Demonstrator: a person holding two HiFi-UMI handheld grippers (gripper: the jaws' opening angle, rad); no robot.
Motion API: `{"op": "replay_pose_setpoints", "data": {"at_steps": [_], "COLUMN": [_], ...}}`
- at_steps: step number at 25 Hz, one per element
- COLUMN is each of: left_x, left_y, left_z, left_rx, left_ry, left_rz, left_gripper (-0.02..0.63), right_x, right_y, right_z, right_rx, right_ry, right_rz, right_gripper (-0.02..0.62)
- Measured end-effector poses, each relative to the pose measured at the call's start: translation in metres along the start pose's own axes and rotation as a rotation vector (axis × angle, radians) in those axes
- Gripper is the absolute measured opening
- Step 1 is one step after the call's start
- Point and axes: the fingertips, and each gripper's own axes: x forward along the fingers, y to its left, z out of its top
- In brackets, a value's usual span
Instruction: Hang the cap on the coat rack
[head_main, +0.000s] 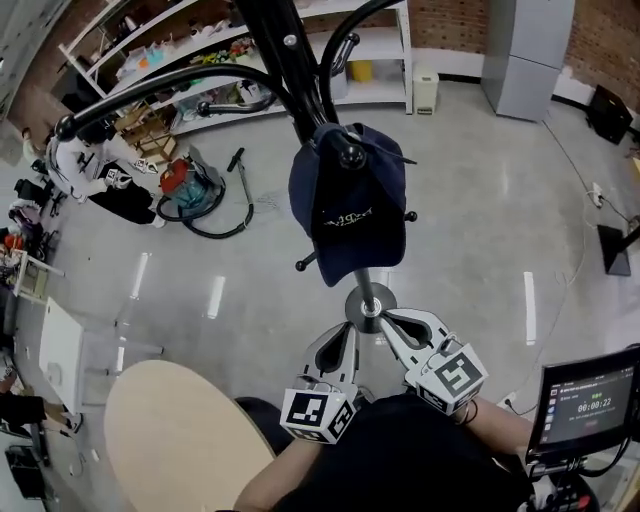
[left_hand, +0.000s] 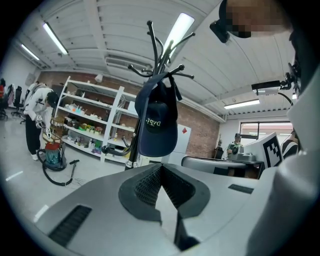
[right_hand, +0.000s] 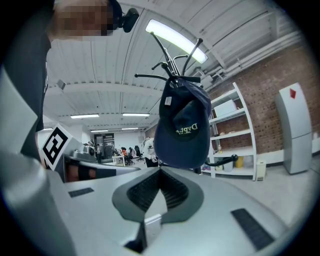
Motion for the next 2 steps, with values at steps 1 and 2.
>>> {"op": "replay_pose_setpoints", "data": {"at_steps": [1,2], "left_x": [-0.0004,-0.001], "left_y": [0.0031,0.0061], "left_z": [-0.0021,-0.0042], "left_rx": [-0.001,-0.002], "left_ry": [0.002,0.005], "left_rz": [0.002,0.004], "left_gripper": [0.003,0.003], "right_x": [0.0024,0.0047], "right_y": [0.0012,0.0024], "right_z": [-0.003,-0.0057], "right_rx": [0.0,0.001], "right_ry": [-0.003,-0.005], "right_rz": [0.005,0.011], "right_gripper": [0.003,0.003]}}
